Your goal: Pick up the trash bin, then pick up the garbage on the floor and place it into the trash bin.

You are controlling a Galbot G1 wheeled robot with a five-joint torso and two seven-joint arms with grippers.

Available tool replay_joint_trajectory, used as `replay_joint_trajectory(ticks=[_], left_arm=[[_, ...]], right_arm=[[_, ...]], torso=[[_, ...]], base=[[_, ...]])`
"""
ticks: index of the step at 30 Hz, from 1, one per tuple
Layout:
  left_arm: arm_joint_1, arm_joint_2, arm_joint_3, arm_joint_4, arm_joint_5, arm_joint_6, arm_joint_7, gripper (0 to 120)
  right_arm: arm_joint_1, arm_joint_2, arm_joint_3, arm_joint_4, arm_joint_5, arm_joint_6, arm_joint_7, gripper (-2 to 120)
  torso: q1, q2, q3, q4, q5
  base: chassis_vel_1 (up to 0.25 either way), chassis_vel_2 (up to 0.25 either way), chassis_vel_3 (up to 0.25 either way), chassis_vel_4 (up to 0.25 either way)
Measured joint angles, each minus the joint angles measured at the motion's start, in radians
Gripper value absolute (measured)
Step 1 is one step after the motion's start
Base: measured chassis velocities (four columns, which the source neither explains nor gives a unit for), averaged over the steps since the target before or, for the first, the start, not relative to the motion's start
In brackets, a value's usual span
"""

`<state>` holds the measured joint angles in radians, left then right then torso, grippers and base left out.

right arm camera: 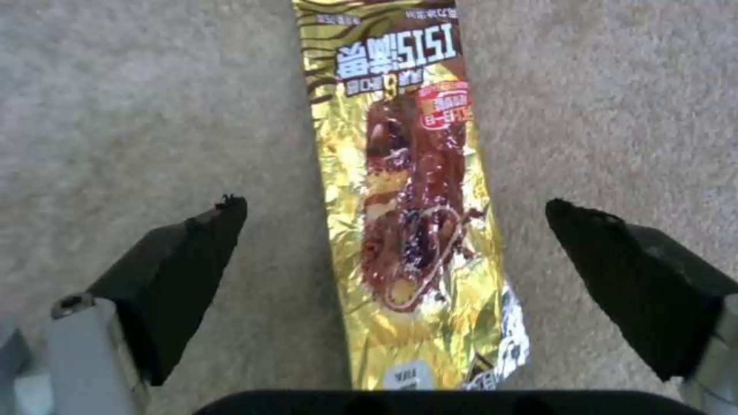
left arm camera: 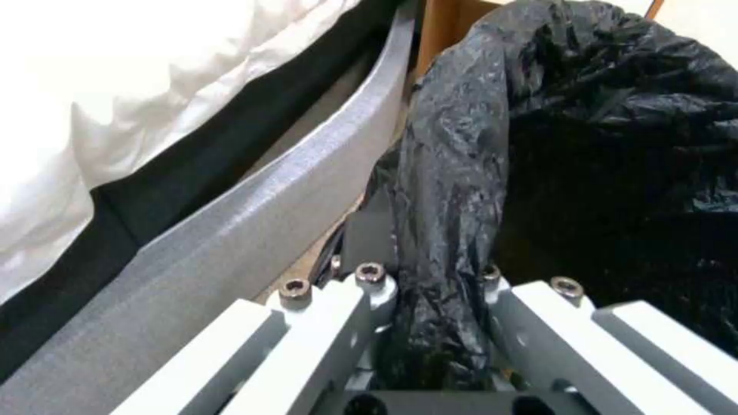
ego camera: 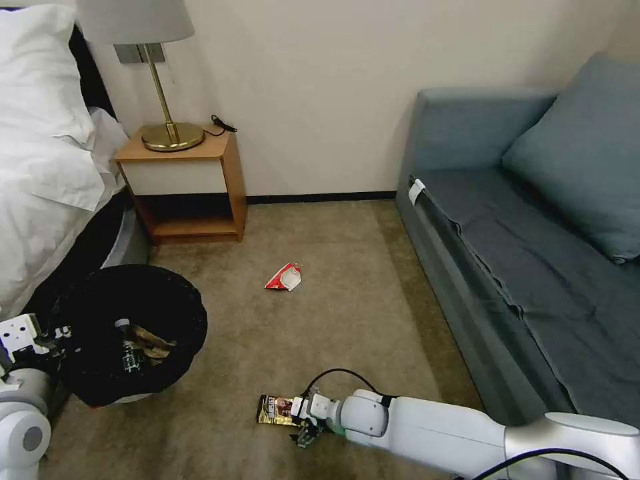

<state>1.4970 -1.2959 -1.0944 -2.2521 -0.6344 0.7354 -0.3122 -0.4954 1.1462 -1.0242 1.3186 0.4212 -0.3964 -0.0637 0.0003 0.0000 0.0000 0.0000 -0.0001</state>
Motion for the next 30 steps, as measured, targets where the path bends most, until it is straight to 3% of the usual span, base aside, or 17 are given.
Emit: replay_joint_trajectory(ticks=[6,15,30], left_arm=[[0.006,0.001,-0.009,-0.009,-0.011,0.0,0.0,4],[0.007,0.002,-0.013,-0.013,-0.022,0.0,0.0,4],[0.003,-0.003,-0.001,-0.012,-0.022,0.0,0.0,4]], right_arm=[[-0.005,0.016,0.008,-0.03,-0.018,0.015,-0.005,84],[-0.018,0.002,0.025,-0.048,-0.034,0.02,-0.021,48],[-0.043,-0.022,0.05,-0.071,-0.066,0.029,-0.045,44]], torso=[[0.0,0.0,0.0,0.0,0.0],[0.0,0.0,0.0,0.0,0.0001],[0.0,0.0,0.0,0.0,0.0002]], base=[[0.0,0.0,0.0,0.0],[0.0,0.0,0.0,0.0],[0.0,0.0,0.0,0.0]])
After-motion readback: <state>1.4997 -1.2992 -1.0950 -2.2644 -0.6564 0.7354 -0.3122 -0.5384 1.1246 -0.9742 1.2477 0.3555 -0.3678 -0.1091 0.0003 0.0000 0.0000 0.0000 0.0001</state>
